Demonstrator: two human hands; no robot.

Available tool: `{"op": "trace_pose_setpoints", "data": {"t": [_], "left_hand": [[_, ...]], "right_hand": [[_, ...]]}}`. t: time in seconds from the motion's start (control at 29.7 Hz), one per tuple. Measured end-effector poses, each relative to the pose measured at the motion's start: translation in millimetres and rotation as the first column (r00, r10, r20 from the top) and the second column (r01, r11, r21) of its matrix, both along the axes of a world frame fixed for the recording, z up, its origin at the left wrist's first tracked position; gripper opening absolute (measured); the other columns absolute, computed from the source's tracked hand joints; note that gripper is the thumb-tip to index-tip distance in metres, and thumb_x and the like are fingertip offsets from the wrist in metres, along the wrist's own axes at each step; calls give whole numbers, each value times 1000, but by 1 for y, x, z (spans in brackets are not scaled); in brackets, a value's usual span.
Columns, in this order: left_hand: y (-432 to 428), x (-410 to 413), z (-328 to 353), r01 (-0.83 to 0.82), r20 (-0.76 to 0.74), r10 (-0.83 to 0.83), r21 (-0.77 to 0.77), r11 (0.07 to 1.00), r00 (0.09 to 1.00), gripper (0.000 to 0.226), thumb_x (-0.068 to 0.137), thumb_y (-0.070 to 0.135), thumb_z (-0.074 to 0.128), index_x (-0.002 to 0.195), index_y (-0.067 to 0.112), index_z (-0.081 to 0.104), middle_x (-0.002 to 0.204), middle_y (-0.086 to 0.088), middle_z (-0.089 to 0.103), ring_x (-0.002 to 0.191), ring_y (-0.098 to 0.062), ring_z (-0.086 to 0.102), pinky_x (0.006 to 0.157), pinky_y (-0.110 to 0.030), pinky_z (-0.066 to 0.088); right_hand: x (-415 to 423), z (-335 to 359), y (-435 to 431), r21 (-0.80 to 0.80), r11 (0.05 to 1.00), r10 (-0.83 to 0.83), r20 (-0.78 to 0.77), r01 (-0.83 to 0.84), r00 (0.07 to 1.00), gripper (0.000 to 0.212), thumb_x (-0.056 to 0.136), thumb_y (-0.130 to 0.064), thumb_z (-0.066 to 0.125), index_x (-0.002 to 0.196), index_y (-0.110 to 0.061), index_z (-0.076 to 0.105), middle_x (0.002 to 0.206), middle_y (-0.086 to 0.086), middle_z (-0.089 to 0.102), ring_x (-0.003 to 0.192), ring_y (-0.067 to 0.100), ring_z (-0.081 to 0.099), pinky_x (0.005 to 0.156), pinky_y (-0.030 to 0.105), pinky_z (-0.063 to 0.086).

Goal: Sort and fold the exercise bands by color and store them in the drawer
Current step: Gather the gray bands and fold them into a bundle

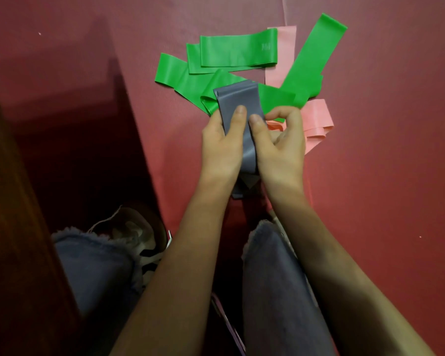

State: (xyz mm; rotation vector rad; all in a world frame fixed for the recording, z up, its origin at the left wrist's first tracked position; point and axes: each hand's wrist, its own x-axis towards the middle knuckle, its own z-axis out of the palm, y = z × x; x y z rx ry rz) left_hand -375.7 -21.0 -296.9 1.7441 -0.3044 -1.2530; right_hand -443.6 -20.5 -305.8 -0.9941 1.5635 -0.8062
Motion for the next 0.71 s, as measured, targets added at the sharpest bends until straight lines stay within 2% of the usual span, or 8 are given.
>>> {"op": "trace_pose_setpoints", "data": {"t": [0.1, 0.2, 0.27, 0.34, 0.4, 0.47, 0.57, 0.71], "left_hand": [[4, 1, -3, -26, 63, 26, -16, 1000, 998, 20, 92, 10, 48, 77, 22, 52, 75, 0, 58, 76, -17, 55, 76, -34, 47], [7, 0, -3, -69, 96, 72, -31, 997, 993, 17, 91, 15, 50, 76, 23, 52, 74, 2, 57, 75, -14, 54, 75, -30, 47], [8, -1, -2, -67, 104, 70, -39, 997, 992, 19, 92, 11, 48, 76, 23, 52, 74, 4, 57, 72, -10, 53, 73, -26, 46], [8, -2, -2, -48, 113, 54, -52, 997, 992, 21, 93, 10, 47, 76, 22, 52, 72, 5, 57, 67, -3, 53, 70, -23, 46], [7, 0, -3, -29, 118, 36, -58, 998, 992, 20, 92, 11, 48, 76, 23, 52, 71, 7, 57, 60, 4, 53, 66, -18, 47], [7, -1, -2, -4, 105, 12, -71, 997, 994, 17, 92, 11, 49, 79, 21, 54, 72, 8, 58, 58, 7, 54, 64, -16, 47], [7, -3, -2, 61, 58, -56, -85, 995, 997, 6, 90, 15, 52, 93, 13, 56, 79, 5, 60, 69, 1, 57, 70, -19, 49], [2, -7, -6, 67, -90, -70, -35, 997, 994, 16, 86, 19, 54, 100, 17, 49, 95, -5, 61, 91, -18, 62, 87, -31, 49]], "right_hand": [[-7, 6, -5, -2, 980, 194, -155, -197, 969, 17, 85, -26, 59, 82, -25, 43, 41, -12, 45, 42, -1, 37, 48, 19, 27], [-15, 21, -14, 36, 877, 455, -387, -480, 802, 20, 86, -35, 56, 95, -19, 50, 50, -5, 41, 54, 19, 42, 54, 31, 27], [-18, 31, -19, 54, 830, 499, -518, -555, 695, 25, 85, -38, 56, 99, -17, 52, 60, 2, 50, 68, 30, 51, 59, 33, 30], [-21, 36, -23, 21, 835, 469, -552, -550, 690, 28, 84, -37, 58, 104, -16, 57, 74, -1, 53, 77, 23, 54, 66, 30, 30], [-23, 33, -29, 31, 882, 442, -401, -470, 802, 31, 83, -30, 62, 109, -14, 59, 73, -4, 48, 71, 11, 47, 66, 22, 32], [-24, 29, -37, 114, 916, 397, -108, -385, 911, 28, 84, -18, 63, 111, -10, 60, 69, -4, 48, 62, 4, 44, 61, 16, 36], [-28, 22, -42, 226, 911, 297, 223, -346, 928, 21, 85, -1, 58, 105, -8, 59, 59, -4, 54, 48, -3, 45, 48, 8, 35], [-37, 21, -51, 182, 921, 297, 246, -345, 923, 23, 80, 0, 63, 83, -22, 56, 48, -13, 55, 46, -4, 45, 46, 8, 36]]}}
